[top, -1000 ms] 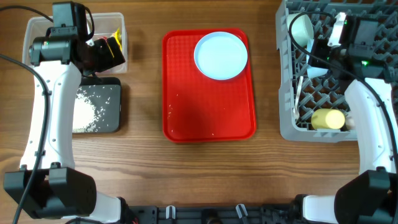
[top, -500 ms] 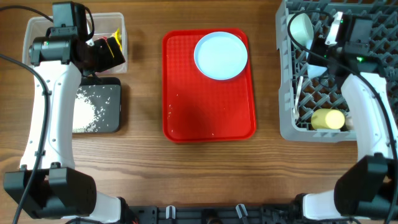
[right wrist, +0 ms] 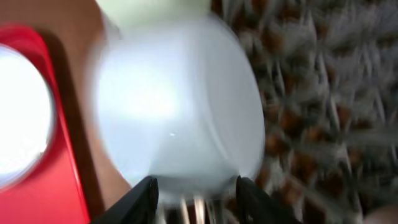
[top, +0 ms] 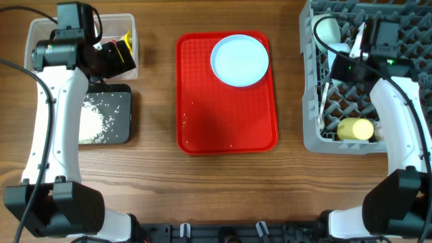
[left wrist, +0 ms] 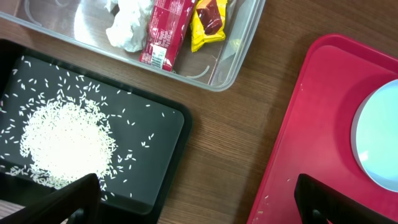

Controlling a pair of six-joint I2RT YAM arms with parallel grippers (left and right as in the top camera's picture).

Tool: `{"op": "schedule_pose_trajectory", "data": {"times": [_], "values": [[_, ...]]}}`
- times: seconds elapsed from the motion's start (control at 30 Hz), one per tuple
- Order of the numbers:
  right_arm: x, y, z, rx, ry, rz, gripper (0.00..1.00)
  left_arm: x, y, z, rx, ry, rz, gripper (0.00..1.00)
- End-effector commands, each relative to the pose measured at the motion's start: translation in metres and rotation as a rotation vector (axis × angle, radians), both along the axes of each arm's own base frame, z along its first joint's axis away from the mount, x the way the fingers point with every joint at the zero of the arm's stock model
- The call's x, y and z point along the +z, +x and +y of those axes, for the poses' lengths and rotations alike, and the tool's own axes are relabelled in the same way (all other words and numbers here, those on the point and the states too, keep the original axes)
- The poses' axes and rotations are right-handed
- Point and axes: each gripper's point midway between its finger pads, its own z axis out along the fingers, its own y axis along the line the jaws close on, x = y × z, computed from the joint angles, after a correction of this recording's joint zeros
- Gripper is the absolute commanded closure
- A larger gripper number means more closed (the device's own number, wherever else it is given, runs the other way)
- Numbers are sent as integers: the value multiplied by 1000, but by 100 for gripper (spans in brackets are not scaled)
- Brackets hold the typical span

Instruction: Sort waste into correct bins and load items into the dishwasher rack

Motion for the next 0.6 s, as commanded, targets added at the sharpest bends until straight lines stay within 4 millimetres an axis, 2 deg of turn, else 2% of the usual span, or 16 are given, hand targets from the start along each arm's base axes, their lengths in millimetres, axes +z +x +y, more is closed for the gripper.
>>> {"op": "schedule_pose_trajectory", "data": {"times": [0.0, 0.13, 0.23, 0.4, 0.5, 0.57], "values": [[-28, -24, -16, -110, -20, 128, 60, -4, 1, 1, 10, -8, 7, 0], [-31, -38, -14, -111, -14, 183, 67, -4, 1, 1, 10, -8, 7, 0], [-22, -41, -13, -101, -20, 168, 67, -4, 1, 1, 11, -8, 7, 0], [29, -29, 10, 32, 41, -26, 63, -4, 1, 1, 10, -8, 7, 0], [65, -29, 21, 70, 79, -153, 60, -4, 1, 1, 10, -8, 7, 0], [81, -31, 31, 114, 104, -209, 60, -4, 1, 1, 10, -8, 7, 0]]}}
